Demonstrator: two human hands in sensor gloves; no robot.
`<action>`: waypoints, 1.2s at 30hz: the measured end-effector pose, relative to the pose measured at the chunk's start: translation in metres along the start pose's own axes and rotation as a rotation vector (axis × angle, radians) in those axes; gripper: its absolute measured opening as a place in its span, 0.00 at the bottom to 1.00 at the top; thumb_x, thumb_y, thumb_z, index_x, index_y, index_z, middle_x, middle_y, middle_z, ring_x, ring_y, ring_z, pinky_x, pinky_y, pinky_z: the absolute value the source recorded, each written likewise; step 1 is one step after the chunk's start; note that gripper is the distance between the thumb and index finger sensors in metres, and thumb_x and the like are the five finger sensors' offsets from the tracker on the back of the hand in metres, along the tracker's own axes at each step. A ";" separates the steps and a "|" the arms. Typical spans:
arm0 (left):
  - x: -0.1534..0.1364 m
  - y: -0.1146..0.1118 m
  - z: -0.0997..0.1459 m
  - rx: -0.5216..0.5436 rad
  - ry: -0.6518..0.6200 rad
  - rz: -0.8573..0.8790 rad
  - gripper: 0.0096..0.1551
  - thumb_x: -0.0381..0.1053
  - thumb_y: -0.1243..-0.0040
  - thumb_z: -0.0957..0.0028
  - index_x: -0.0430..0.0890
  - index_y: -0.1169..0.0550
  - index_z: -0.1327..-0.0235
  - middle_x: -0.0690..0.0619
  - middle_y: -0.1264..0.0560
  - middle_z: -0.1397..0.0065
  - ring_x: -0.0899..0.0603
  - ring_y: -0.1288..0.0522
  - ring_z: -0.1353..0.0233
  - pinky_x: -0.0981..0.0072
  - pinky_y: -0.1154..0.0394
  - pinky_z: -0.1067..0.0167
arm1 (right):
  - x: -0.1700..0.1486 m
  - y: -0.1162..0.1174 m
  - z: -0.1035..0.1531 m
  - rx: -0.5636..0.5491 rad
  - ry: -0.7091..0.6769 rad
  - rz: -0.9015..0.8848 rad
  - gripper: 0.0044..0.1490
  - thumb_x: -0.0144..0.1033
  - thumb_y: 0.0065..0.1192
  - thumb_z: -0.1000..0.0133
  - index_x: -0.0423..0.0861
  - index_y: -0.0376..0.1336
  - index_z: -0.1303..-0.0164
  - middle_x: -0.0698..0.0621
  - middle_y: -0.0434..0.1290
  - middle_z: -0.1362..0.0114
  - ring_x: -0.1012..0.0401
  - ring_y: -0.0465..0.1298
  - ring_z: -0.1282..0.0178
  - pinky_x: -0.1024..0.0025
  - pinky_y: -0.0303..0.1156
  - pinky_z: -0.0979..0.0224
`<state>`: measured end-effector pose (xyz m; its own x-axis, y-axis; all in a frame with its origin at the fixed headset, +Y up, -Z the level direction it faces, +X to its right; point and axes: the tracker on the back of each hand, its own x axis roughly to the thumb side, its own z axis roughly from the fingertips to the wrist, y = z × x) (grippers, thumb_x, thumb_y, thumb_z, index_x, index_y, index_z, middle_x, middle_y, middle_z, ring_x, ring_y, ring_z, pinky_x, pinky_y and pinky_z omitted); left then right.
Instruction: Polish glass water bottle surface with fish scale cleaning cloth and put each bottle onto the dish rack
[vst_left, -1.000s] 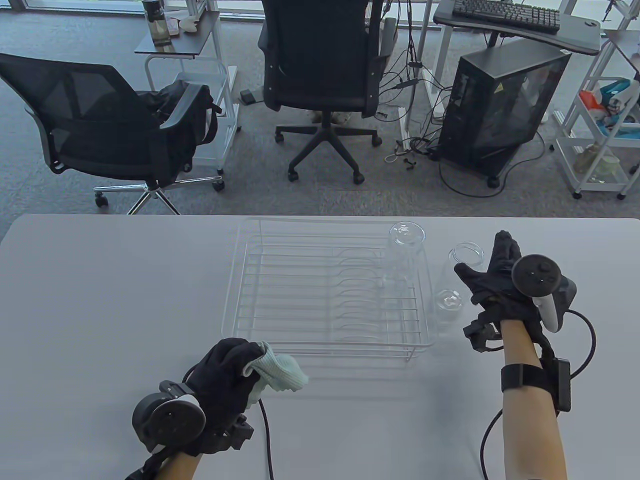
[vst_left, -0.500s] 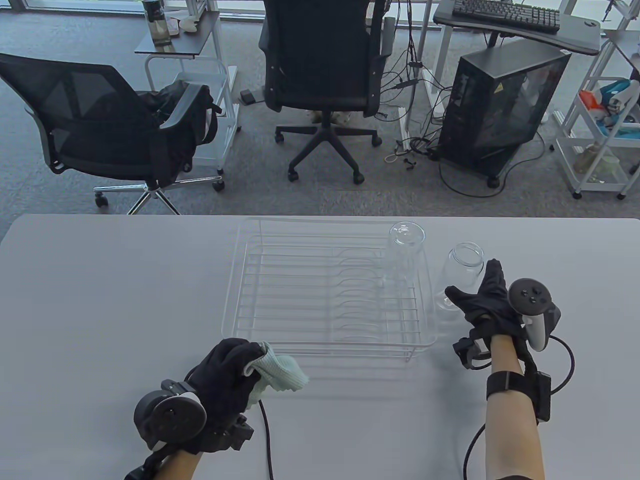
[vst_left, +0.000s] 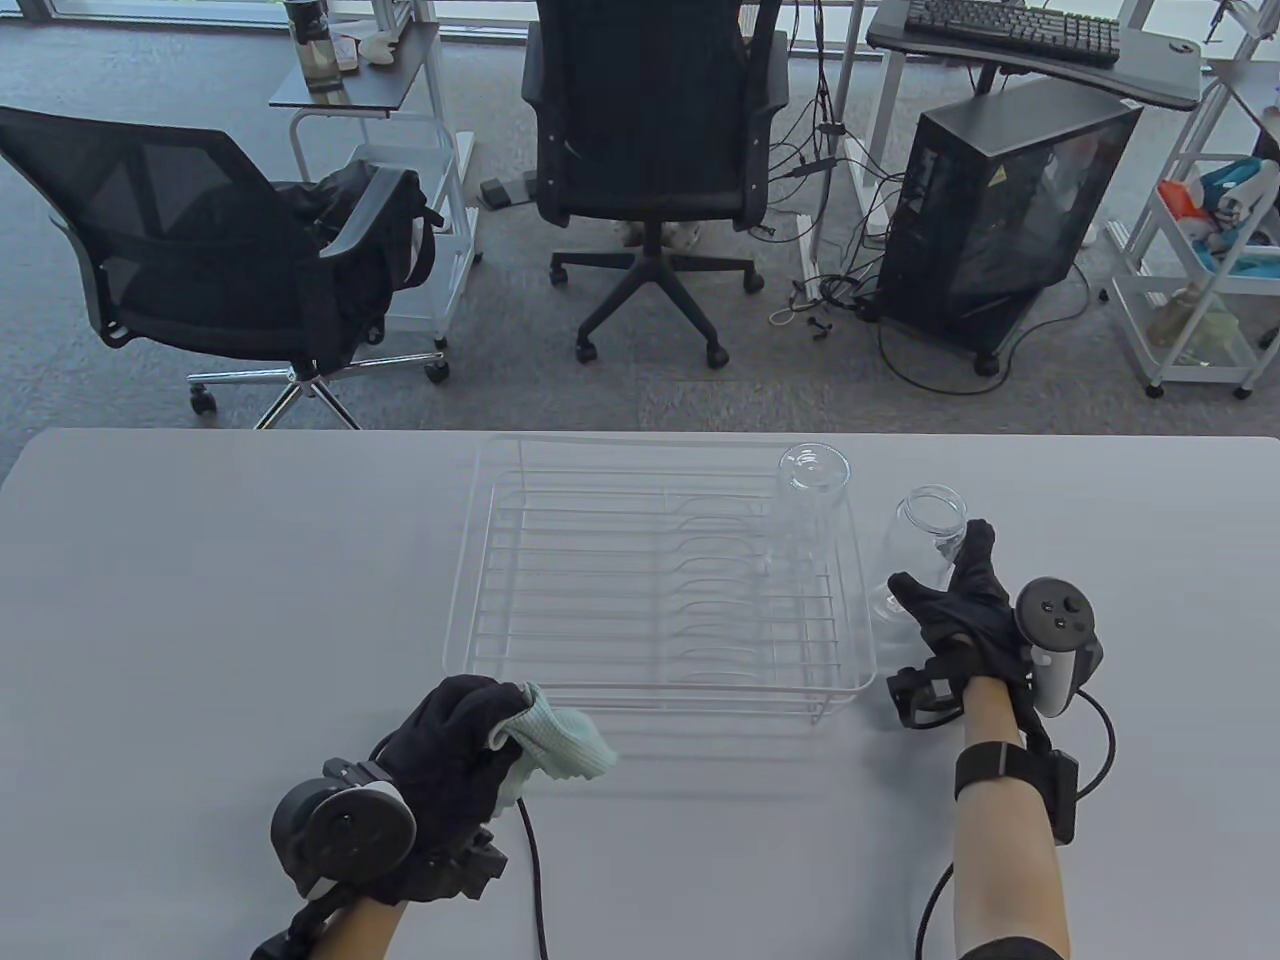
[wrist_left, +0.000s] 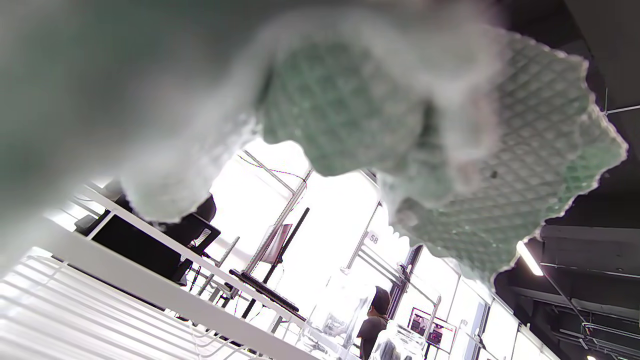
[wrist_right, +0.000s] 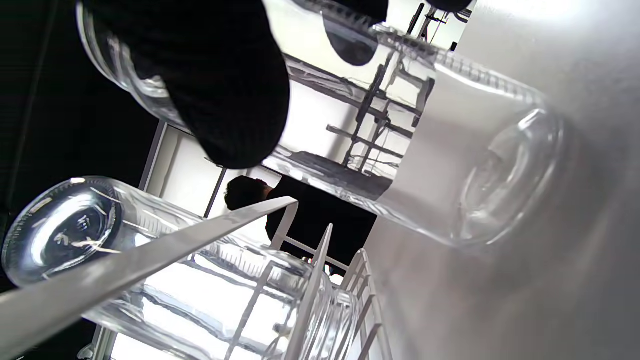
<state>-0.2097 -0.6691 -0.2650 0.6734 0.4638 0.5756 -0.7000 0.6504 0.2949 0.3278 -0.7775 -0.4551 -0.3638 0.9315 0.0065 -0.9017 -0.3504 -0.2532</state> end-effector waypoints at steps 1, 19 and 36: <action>0.000 0.000 0.000 0.002 0.000 0.000 0.22 0.53 0.33 0.43 0.58 0.26 0.36 0.47 0.23 0.36 0.43 0.18 0.47 0.46 0.20 0.46 | 0.000 0.001 0.000 -0.003 -0.014 -0.011 0.73 0.47 0.76 0.50 0.42 0.27 0.19 0.46 0.43 0.14 0.31 0.40 0.20 0.24 0.46 0.33; -0.004 0.003 0.001 0.013 0.006 0.013 0.22 0.53 0.33 0.43 0.57 0.26 0.36 0.47 0.23 0.36 0.43 0.18 0.47 0.46 0.21 0.45 | 0.020 -0.008 0.008 -0.126 -0.122 0.044 0.73 0.52 0.84 0.56 0.39 0.39 0.19 0.43 0.55 0.21 0.35 0.62 0.23 0.23 0.59 0.37; -0.003 -0.004 0.001 -0.010 -0.017 0.018 0.22 0.53 0.34 0.43 0.58 0.26 0.36 0.47 0.23 0.36 0.44 0.18 0.47 0.46 0.20 0.46 | 0.117 -0.010 0.078 -0.062 -0.399 -0.097 0.69 0.58 0.80 0.52 0.34 0.42 0.20 0.36 0.53 0.25 0.35 0.67 0.32 0.33 0.69 0.38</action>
<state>-0.2095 -0.6736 -0.2672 0.6568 0.4651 0.5935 -0.7094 0.6480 0.2773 0.2762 -0.6730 -0.3764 -0.3510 0.8447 0.4041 -0.9249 -0.2454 -0.2904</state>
